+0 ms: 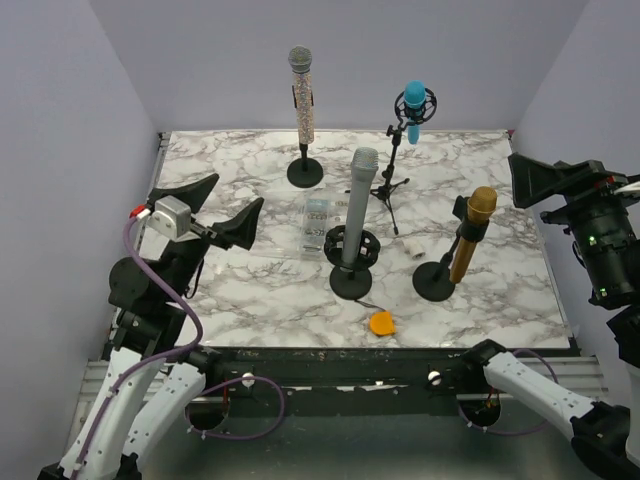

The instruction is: Remove the microphone from the stand

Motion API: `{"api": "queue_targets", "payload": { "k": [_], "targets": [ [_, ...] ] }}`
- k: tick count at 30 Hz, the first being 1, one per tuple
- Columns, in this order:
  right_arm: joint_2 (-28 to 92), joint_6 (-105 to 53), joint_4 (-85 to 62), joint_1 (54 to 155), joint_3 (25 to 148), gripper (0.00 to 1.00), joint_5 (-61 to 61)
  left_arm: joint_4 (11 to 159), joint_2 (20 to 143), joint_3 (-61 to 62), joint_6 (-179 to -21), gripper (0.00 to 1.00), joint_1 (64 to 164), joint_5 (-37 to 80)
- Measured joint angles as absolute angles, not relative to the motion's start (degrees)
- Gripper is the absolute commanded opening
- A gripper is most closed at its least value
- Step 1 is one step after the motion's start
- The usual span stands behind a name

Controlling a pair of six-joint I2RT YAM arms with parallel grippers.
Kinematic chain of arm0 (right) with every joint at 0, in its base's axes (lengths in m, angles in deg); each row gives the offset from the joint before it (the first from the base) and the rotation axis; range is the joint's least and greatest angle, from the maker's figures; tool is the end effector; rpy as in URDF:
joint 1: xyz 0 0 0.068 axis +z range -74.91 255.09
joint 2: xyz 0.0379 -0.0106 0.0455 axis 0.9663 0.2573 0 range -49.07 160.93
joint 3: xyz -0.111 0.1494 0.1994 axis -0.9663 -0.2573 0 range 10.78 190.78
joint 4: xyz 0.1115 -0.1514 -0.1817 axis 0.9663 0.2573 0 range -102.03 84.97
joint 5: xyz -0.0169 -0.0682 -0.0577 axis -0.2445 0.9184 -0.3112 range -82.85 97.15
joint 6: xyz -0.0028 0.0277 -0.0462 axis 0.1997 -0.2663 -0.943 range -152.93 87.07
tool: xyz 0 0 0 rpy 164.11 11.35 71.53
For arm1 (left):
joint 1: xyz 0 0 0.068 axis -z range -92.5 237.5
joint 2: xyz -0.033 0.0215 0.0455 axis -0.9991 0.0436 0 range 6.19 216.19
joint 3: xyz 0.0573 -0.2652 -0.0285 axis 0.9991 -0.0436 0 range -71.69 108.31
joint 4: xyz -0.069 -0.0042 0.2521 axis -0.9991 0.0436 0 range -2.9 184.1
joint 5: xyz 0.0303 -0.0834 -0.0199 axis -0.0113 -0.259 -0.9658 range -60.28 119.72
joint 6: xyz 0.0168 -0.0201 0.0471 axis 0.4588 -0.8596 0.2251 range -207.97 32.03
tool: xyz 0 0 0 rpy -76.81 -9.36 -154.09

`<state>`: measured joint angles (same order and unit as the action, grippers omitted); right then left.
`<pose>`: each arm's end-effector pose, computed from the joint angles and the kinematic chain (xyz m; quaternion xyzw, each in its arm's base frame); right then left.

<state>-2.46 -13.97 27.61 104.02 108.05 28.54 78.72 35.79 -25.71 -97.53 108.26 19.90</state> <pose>0.0524 0.0141 0.5534 0.0884 0.6349 0.2000 0.7410 0.0985 -0.0439 0.4162 0.1242 0.5275 -0.2640 0.7979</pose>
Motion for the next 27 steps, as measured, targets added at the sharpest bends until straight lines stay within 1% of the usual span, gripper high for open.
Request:
{"api": "queue_targets", "payload": {
  "k": [4, 11, 17, 22, 24, 27],
  "targets": [
    [-5.0, -13.5, 27.5, 104.0, 104.7, 1.00, 28.5, 80.1, 38.5, -24.5, -97.5, 0.99, 110.4, 19.8],
    [-9.2, -13.0, 27.5, 104.0, 101.5, 1.00, 25.1, 86.6, 44.8, -19.4, -98.2, 0.99, 118.8, 22.2],
    [-10.0, -12.6, 27.5, 104.0, 100.1, 1.00, 22.1, 93.9, 51.9, -11.9, -107.0, 0.99, 120.6, 21.6],
    [-10.3, -11.3, 27.1, 104.0, 96.6, 1.00, 17.4, 97.3, 57.7, -9.0, -111.2, 0.98, 124.2, 20.4],
    [-10.7, -10.6, 26.8, 104.0, 94.9, 1.00, 15.5, 98.8, 60.4, -7.0, -111.5, 0.93, 125.6, 20.7],
    [-11.2, -9.9, 26.5, 104.0, 93.2, 1.00, 12.9, 101.0, 65.6, -2.2, -111.6, 0.89, 128.1, 21.9]
  ]
}}
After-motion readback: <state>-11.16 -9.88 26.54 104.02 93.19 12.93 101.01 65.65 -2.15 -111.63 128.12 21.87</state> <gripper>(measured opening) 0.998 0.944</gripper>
